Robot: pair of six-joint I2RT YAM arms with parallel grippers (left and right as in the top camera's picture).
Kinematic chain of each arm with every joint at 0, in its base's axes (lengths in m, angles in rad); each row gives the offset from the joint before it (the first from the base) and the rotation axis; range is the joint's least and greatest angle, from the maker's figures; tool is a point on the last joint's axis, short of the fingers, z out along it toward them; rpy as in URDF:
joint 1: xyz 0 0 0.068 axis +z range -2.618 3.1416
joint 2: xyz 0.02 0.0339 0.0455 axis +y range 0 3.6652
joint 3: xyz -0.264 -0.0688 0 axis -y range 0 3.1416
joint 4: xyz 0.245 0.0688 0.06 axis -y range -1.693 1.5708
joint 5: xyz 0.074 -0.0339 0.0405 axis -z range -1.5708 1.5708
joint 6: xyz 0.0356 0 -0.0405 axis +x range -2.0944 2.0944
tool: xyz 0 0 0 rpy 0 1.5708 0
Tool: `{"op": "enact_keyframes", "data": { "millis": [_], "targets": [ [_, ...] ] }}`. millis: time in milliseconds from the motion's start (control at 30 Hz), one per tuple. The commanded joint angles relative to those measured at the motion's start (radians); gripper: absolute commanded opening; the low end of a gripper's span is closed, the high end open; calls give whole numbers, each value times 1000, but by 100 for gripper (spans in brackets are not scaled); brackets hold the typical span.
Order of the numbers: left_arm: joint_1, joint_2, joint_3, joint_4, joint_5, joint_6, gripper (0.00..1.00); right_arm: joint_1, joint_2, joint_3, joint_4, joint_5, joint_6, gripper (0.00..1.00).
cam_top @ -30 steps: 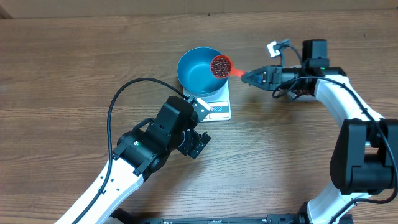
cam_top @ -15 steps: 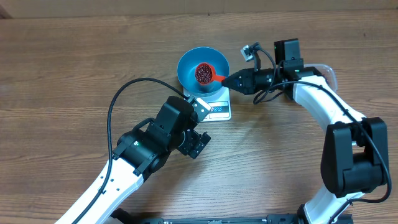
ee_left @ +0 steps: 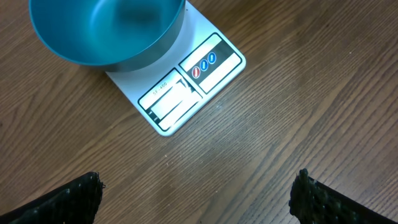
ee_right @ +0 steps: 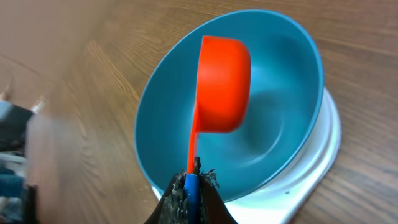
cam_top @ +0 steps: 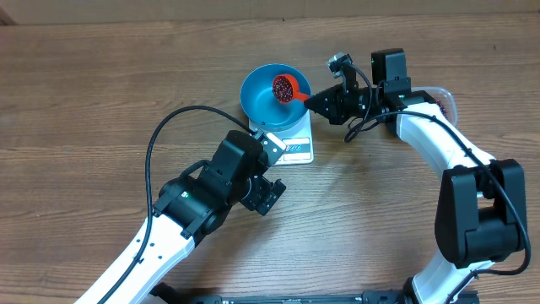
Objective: Scoop item into bowl and weigh 150g on scale
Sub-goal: 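Tilt the red cup to pour beans into the blue bowl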
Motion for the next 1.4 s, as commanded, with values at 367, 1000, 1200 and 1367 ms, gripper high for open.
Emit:
{"op": "enact_keyframes", "data": {
  "millis": [367,1000,1200,1367],
  "targets": [
    [-2,6,-2,3,-9,12,99,2,3,2,3,16,-370,4],
    [-2,6,-2,3,-9,12,99,2,3,2,4,66,-908,4],
    [-2,6,-2,3,-9,12,100,2,3,2,15,68,-936,4],
    [-2,6,-2,3,-9,12,99,2,3,2,24,68,-936,4]
  ]
}}
